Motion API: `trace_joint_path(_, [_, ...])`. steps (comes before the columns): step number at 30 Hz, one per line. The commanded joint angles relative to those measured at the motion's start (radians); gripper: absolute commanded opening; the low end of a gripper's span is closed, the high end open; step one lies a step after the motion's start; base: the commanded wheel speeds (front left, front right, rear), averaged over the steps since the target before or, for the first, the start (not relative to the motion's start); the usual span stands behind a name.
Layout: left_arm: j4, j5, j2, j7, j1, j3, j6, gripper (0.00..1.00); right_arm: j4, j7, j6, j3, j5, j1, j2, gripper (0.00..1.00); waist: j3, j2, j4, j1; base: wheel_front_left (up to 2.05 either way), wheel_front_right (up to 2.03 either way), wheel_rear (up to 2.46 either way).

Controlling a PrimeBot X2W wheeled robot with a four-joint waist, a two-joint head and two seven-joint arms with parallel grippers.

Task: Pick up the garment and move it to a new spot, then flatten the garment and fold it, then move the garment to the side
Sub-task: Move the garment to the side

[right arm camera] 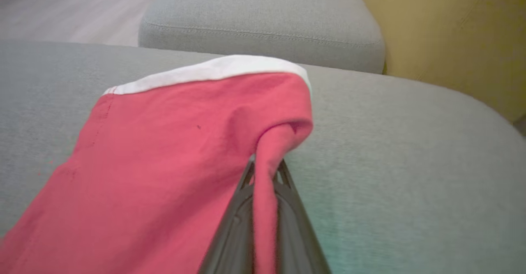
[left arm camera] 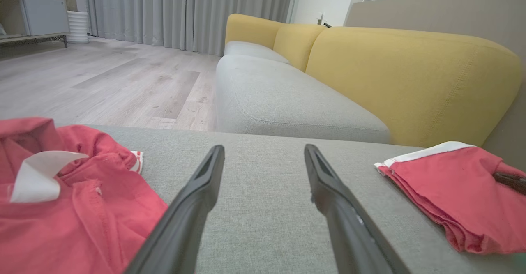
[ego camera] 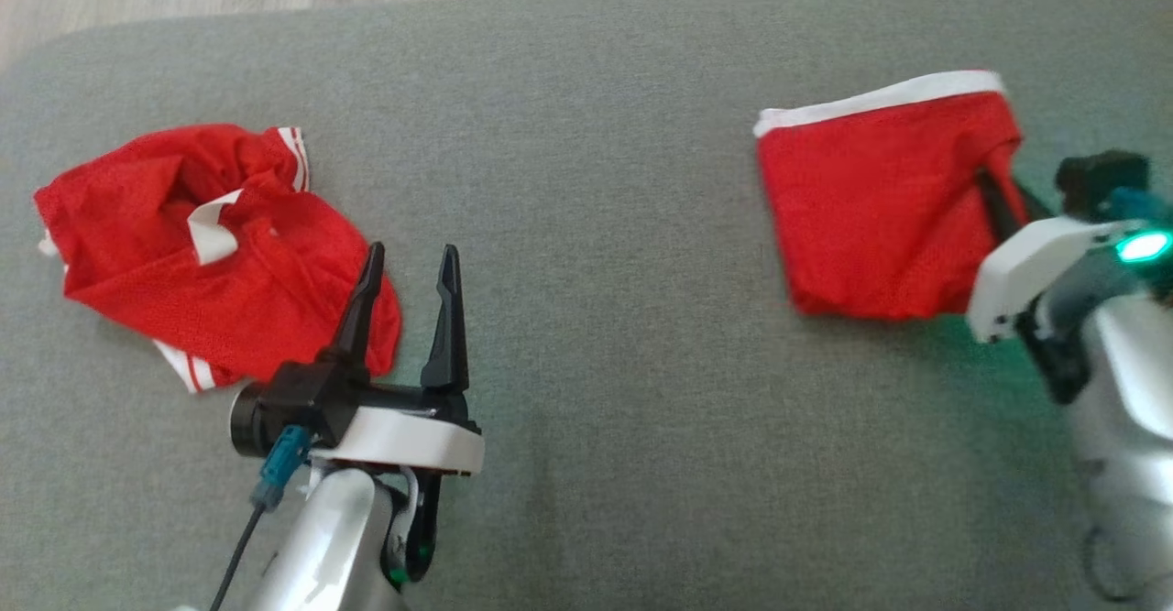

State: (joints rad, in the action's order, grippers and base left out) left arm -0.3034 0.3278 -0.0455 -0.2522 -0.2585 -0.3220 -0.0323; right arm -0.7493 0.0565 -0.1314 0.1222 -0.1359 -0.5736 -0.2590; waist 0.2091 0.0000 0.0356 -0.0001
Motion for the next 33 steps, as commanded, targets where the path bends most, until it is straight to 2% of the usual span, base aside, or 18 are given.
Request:
trace_joint_path(1, [0.035, 0.005, -0.005, -0.01, -0.008, 0.037, -0.005, 1.0, 0.044, 0.008, 0.001, 0.028, -0.01, -0.023, -0.036, 0.0, -0.001, 0.0, -0.006, 0.0001, 0.0, 0.0, 0.0])
trace_joint_path(7, [0.05, 0.003, -0.005, -0.01, -0.017, 0.04, -0.004, 1.0, 0.099, 0.082, 0.001, 0.087, -0.041, 0.025, -0.255, 0.0, 0.028, 0.0, -0.01, 0.0001, 0.0, 0.0, 0.0])
trace_joint_path(11, [0.059, 0.0, -0.005, -0.01, -0.035, 0.039, 0.0, 1.0, 0.076, 0.1, 0.001, 0.083, -0.043, 0.048, -0.407, 0.0, 0.061, 0.0, 0.002, 0.0001, 0.0, 0.0, 0.0])
trace_joint_path(12, [0.062, 0.0, -0.005, -0.01, -0.043, 0.038, 0.0, 1.0, 0.05, 0.098, 0.001, 0.069, -0.04, 0.052, -0.467, 0.0, 0.076, 0.0, 0.01, 0.0001, 0.0, 0.0, 0.0])
trace_joint_path(15, [0.065, -0.003, -0.005, -0.01, -0.053, 0.039, 0.001, 1.0, 0.011, 0.085, 0.001, 0.047, -0.023, 0.048, -0.533, 0.0, 0.1, 0.0, 0.02, 0.0001, 0.0, 0.0, 0.0])
trace_joint_path(21, [0.067, -0.009, -0.005, -0.01, -0.067, 0.044, 0.005, 1.0, -0.052, 0.051, 0.001, -0.01, 0.002, 0.025, -0.564, 0.0, 0.136, 0.0, 0.033, 0.0001, 0.0, 0.0, 0.0])
trace_joint_path(32, [0.062, -0.019, -0.005, -0.01, -0.076, 0.055, 0.008, 1.0, -0.09, 0.024, 0.001, -0.077, 0.069, -0.009, -0.52, 0.0, 0.148, 0.0, 0.031, 0.0001, 0.0, 0.0, 0.0])
trace_joint_path(33, [0.059, -0.02, -0.005, -0.01, -0.075, 0.055, 0.008, 1.0, -0.089, 0.025, 0.001, -0.083, 0.078, -0.01, -0.512, 0.27, 0.143, 0.0, 0.028, 0.0001, 0.0, 0.0, 0.0])
